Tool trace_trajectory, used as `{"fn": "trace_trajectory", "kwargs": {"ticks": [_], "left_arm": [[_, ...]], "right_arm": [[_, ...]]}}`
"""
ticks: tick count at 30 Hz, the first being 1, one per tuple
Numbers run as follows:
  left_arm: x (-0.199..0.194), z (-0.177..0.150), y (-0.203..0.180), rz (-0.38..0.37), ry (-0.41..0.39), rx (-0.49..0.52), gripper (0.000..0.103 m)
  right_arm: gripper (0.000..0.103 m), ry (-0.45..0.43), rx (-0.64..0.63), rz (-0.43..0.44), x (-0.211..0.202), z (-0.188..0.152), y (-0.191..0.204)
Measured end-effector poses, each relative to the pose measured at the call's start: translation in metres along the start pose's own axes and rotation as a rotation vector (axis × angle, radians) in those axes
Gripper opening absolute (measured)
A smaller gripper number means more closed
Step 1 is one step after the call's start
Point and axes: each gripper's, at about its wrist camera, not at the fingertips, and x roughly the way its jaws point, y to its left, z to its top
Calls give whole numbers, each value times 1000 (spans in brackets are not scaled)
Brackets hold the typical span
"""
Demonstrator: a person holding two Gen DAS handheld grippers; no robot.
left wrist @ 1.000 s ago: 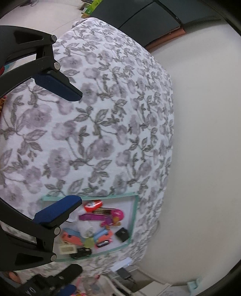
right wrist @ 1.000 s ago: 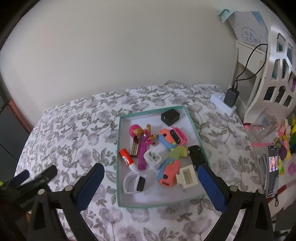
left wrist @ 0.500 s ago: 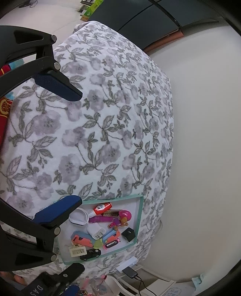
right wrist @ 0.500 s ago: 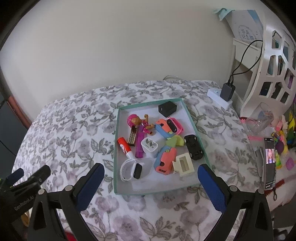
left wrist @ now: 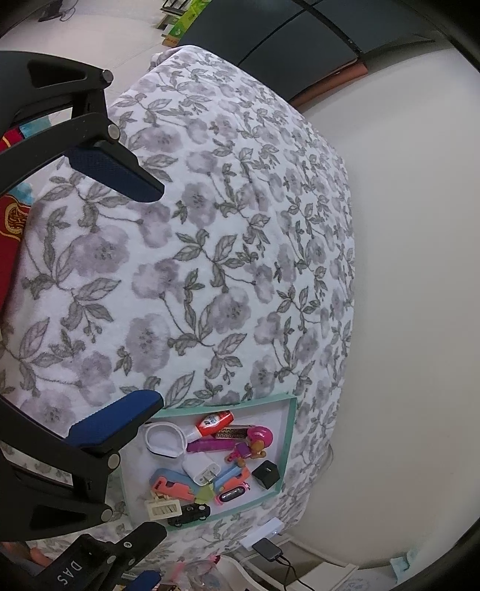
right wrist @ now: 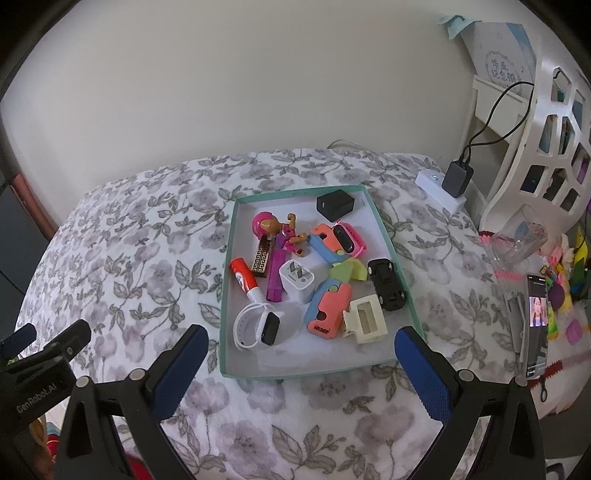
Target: Organize rigid objects
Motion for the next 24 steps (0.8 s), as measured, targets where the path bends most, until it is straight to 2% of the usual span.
{"fn": "trace_trajectory", "kwargs": {"ticks": [24], "left_arm": [[4, 0, 2, 9, 14, -14, 101]], "right_arm": [[102, 6, -10, -8, 2, 0, 3]]}}
